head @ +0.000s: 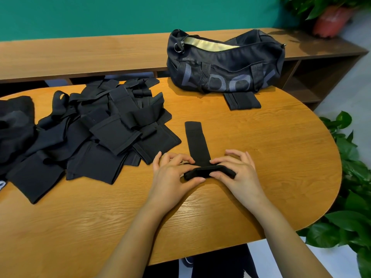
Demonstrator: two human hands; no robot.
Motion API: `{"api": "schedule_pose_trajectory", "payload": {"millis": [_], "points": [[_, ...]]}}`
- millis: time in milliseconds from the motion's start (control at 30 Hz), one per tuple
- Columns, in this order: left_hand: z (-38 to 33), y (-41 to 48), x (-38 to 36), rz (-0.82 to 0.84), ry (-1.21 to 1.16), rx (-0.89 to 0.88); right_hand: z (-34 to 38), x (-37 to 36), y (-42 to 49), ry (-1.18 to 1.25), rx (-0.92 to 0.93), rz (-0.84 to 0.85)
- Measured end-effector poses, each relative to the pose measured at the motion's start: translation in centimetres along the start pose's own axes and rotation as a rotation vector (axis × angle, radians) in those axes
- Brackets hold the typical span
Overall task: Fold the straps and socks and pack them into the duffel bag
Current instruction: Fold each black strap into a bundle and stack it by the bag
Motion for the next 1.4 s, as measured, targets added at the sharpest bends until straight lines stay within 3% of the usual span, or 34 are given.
{"api": "schedule_pose_trajectory", "payload": {"millis": [667, 1067, 1267, 1400], "points": [[0.2, -0.1, 0.7, -0.039, -0.061, 0.064, -0.5, 0.9, -0.3, 0.072, -0.072, -0.095], [1.5, -0.4, 1.4, -0.139, 0.004, 0.2, -0.8, 0.7, 0.0, 0.139, -0.12, -0.071], [1.5, -0.5, 1.5, -0.134, 0.048, 0.213, -1.1, 0.7, -0.2, 0.04, -0.153, -0.082], [0.6, -0.1, 1.5, -0.11, 0.116, 0.131, -0.9, 1.0, -0.1, -0.029, -0.144, -0.101]]}}
Point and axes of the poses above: each hand's wrist, its own y-axis towards the middle knuckle, its own x-axis out of the back of the hand, z = x × y, the point moved 9 cm from there along y, towards the middle knuckle, and after that the axes turned 7 degrees about -x, right-handed, at the moved point
